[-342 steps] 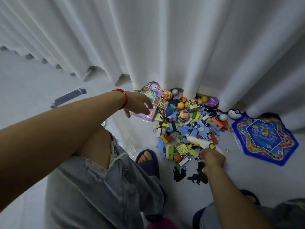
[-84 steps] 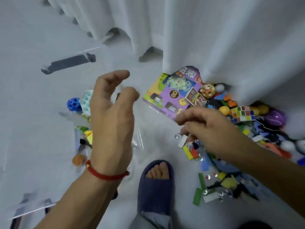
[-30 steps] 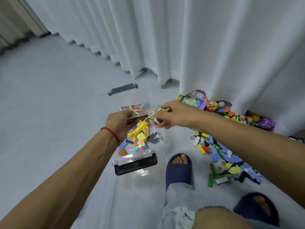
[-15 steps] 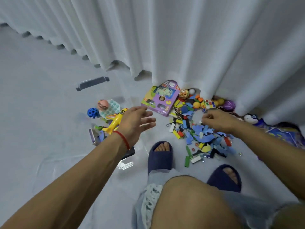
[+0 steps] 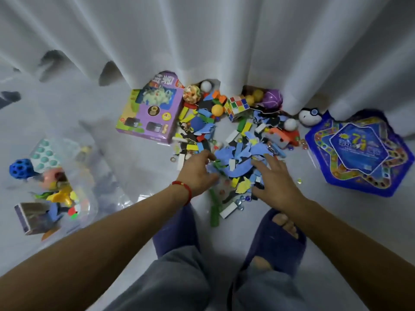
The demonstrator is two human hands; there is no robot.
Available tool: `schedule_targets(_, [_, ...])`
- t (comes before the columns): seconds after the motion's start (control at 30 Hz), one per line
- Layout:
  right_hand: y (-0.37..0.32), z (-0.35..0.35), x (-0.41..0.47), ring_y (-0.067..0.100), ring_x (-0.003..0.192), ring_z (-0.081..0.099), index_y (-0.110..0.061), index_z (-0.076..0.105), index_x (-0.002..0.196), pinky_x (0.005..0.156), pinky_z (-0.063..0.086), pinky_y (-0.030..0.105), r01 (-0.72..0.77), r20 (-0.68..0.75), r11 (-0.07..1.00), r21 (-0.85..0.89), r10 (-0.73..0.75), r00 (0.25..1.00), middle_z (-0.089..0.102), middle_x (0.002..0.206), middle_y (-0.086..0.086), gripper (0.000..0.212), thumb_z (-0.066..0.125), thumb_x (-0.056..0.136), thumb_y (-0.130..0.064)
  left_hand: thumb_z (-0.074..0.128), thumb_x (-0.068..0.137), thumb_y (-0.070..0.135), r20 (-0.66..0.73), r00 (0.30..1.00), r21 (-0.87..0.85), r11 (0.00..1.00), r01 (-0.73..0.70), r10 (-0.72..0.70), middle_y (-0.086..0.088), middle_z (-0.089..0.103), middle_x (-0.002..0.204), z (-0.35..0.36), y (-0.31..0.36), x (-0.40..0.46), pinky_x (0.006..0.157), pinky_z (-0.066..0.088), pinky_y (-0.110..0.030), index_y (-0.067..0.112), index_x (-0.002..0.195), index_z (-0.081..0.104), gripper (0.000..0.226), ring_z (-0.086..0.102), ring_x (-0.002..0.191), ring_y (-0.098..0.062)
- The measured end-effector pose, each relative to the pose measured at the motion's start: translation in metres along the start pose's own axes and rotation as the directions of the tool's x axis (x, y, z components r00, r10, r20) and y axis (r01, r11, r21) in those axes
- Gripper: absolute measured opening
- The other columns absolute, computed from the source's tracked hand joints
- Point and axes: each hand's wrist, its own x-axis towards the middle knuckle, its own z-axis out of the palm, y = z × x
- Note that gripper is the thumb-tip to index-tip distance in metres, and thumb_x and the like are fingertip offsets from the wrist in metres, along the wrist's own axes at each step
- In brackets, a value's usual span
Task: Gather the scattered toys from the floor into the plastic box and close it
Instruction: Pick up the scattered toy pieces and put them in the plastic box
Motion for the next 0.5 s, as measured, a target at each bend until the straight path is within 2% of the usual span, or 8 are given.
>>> schedule_targets(0.1, [-0.004,-0.003,0.044,0.035,0.148,0.014,-0.028,0.032,0.154,0.116,0.026,0.054,0.061,-0.127,0.998,-0.006,-0.062,0.990,0.018,0.163,0.011,0.078,0.070,0.087,-0.041,0.074,0.078,0.019,-0.055,0.993,0.052,0.993,-0.104,0.107,-0.008,0.060,0.114,-0.001,0.007,0.045,0.078,0.051,-0.034,0.014,0.124,0.056,0.050,0.061,0.095,-0.025])
schedule_targets(0.17, [-0.008,-0.013,0.075,0.035,0.148,0.016,-0.026,0.033,0.154,0.116,0.025,0.054,0.056,-0.203,0.998,0.005,-0.053,0.978,0.021,0.162,0.010,0.077,0.070,0.088,-0.041,0.075,0.079,0.021,-0.105,0.985,0.084,0.988,-0.131,0.140,-0.010,0.056,0.119,-0.006,0.015,0.075,0.077,0.047,-0.031,0.013,0.129,0.053,0.055,0.059,0.096,-0.024])
schedule_targets(0.23, [-0.010,-0.026,0.102,0.036,0.145,0.022,-0.025,0.036,0.151,0.114,0.028,0.054,0.008,-0.289,1.000,-0.020,-0.014,0.957,0.025,0.160,0.010,0.073,0.068,0.088,-0.042,0.074,0.078,0.020,-0.139,0.963,0.174,0.963,-0.204,0.229,-0.014,0.052,0.124,-0.012,0.024,0.102,0.082,0.045,-0.033,0.013,0.131,0.052,0.058,0.054,0.102,-0.026])
schedule_targets(0.33, [-0.005,-0.036,0.126,0.034,0.139,0.032,-0.026,0.046,0.142,0.109,0.034,0.053,-0.129,-0.413,0.979,0.156,0.183,0.892,0.039,0.152,0.008,0.060,0.067,0.087,-0.033,0.075,0.076,0.023,-0.152,0.909,0.378,0.872,-0.310,0.388,-0.020,0.048,0.132,-0.017,0.037,0.140,0.094,0.047,-0.047,0.013,0.136,0.049,0.066,0.047,0.117,-0.038])
schedule_targets(0.4, [0.004,-0.033,0.126,0.032,0.136,0.036,-0.026,0.052,0.135,0.108,0.034,0.053,-0.180,-0.478,0.941,0.286,0.303,0.824,0.046,0.147,0.006,0.053,0.066,0.085,-0.027,0.075,0.077,0.028,-0.116,0.873,0.503,0.786,-0.360,0.474,-0.022,0.044,0.137,-0.016,0.050,0.162,0.092,0.045,-0.048,0.015,0.139,0.047,0.069,0.044,0.120,-0.042])
schedule_targets(0.5, [0.021,-0.023,0.116,0.029,0.134,0.040,-0.024,0.055,0.132,0.108,0.034,0.052,-0.188,-0.588,0.958,0.219,0.283,0.758,0.050,0.143,0.005,0.049,0.062,0.084,-0.023,0.073,0.076,0.029,-0.034,0.837,0.655,0.645,-0.394,0.546,-0.026,0.045,0.129,-0.006,0.068,0.181,0.082,0.045,-0.047,0.011,0.132,0.051,0.063,0.046,0.110,-0.043])
